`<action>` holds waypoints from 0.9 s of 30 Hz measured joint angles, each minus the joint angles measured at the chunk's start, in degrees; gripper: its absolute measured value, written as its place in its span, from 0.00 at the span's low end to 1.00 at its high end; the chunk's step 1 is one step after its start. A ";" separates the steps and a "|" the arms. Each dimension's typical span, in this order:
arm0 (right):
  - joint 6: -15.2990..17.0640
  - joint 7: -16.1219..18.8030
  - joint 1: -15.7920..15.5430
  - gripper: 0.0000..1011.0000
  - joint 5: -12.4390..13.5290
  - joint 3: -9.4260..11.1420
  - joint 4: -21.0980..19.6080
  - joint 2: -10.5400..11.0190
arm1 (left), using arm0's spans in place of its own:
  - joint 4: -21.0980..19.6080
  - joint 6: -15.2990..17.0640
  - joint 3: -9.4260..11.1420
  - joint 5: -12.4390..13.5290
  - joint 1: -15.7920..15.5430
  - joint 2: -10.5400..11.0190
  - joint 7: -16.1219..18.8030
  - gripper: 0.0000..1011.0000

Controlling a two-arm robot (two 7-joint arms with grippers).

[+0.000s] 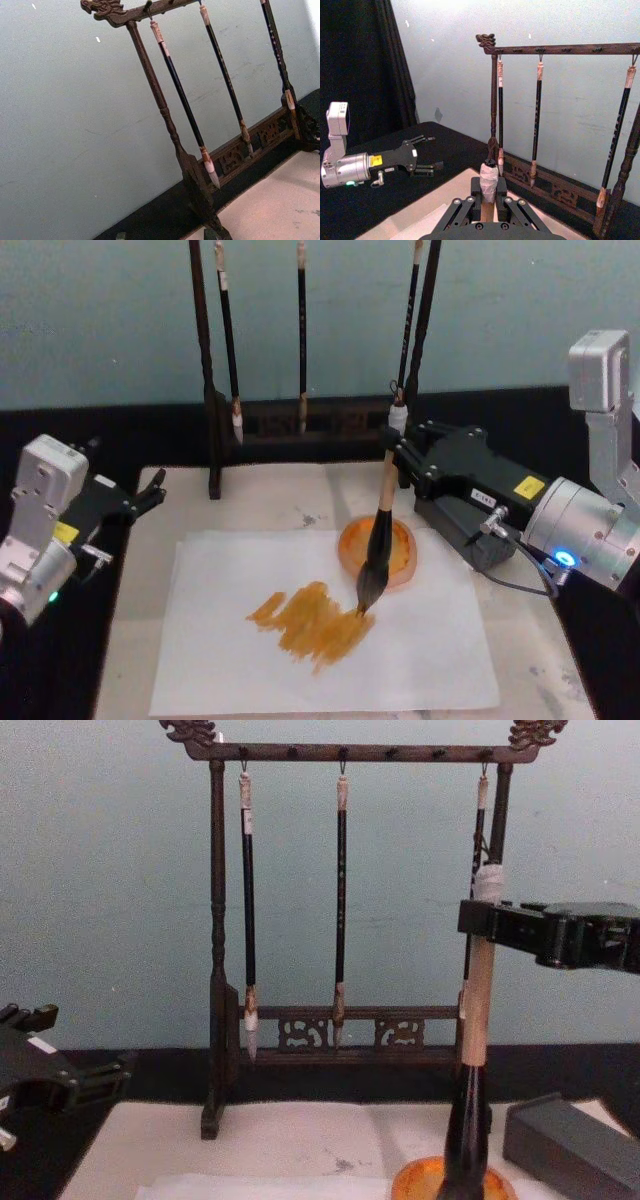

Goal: Pick up the brush from the inkstone, write on the paper, then place the brush back to its original position.

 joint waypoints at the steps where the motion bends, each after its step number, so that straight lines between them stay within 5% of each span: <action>1: 0.00 0.00 0.01 0.17 0.00 -0.02 0.00 0.01 | 0.00 0.00 0.00 0.00 0.00 0.00 0.00 1.00; 17: -0.03 -0.09 0.13 0.17 0.06 -0.20 -0.08 0.13 | 0.00 0.00 0.00 0.00 0.00 0.00 0.00 1.00; 27: 0.84 1.80 1.52 0.17 -2.65 -0.13 -0.45 0.06 | 0.00 0.00 0.00 0.00 0.00 0.00 0.00 1.00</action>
